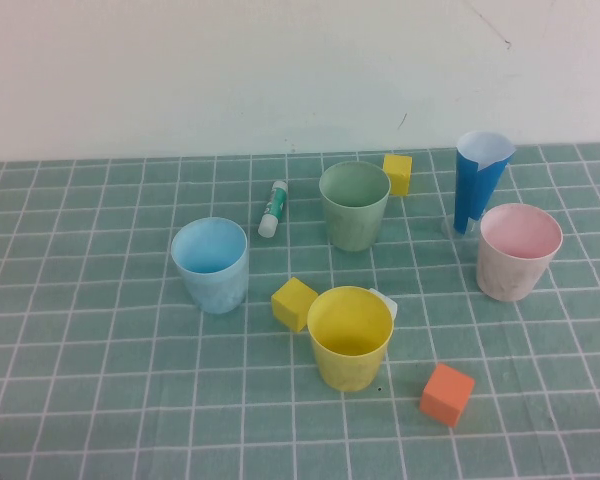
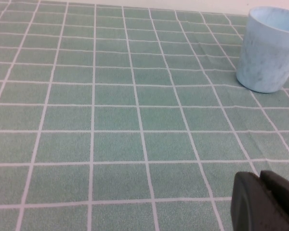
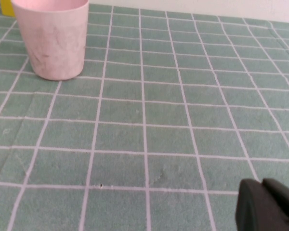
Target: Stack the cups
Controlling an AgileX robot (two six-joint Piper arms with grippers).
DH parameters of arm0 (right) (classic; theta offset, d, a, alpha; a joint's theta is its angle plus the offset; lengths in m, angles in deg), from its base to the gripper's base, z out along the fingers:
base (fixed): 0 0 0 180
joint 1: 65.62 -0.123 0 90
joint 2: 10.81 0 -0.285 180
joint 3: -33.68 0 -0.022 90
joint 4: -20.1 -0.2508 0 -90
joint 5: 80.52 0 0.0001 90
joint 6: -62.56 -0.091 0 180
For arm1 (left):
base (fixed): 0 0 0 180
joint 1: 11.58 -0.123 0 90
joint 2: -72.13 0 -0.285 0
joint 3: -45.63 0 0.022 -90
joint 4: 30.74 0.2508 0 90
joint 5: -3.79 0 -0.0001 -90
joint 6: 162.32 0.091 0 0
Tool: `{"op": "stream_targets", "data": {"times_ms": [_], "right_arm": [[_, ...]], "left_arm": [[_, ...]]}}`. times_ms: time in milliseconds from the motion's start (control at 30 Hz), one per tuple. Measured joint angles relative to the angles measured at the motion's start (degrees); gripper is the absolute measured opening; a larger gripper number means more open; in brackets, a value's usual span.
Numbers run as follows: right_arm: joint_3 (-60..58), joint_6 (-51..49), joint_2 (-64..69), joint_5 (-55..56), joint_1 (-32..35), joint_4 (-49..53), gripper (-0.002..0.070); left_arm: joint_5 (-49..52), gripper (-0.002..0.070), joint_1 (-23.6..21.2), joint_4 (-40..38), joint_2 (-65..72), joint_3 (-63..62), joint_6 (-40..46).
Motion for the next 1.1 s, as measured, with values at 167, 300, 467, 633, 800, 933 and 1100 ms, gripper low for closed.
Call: {"op": "stream_targets", "data": {"times_ms": [167, 300, 467, 633, 800, 933, 1100], "right_arm": [[0.00, 0.00, 0.00, 0.00, 0.00, 0.00, -0.0003], [0.00, 0.00, 0.00, 0.00, 0.00, 0.00, -0.0003], [0.00, 0.00, 0.00, 0.00, 0.00, 0.00, -0.0003], [0.00, 0.00, 0.00, 0.00, 0.00, 0.00, -0.0003], [0.00, 0.00, 0.00, 0.14, 0.00, 0.00, -0.0003], [-0.33, 0.00, 0.00, 4.03, 0.00, 0.00, -0.0003], [-0.33, 0.00, 0.00, 18.66, 0.00, 0.00, -0.0003]], "left_arm": [[0.00, -0.0002, 0.00, 0.00, 0.00, 0.00, 0.00], [0.00, -0.0002, 0.00, 0.00, 0.00, 0.00, 0.00], [0.00, -0.0002, 0.00, 0.00, 0.00, 0.00, 0.00], [-0.33, -0.0002, 0.00, 1.07, 0.00, 0.00, 0.00], [-3.81, -0.0002, 0.00, 5.65, 0.00, 0.11, 0.27], [-12.29, -0.0002, 0.00, 6.56, 0.00, 0.11, 0.47], [-21.47, -0.0002, 0.00, 6.85, 0.00, 0.11, 0.60]]}}
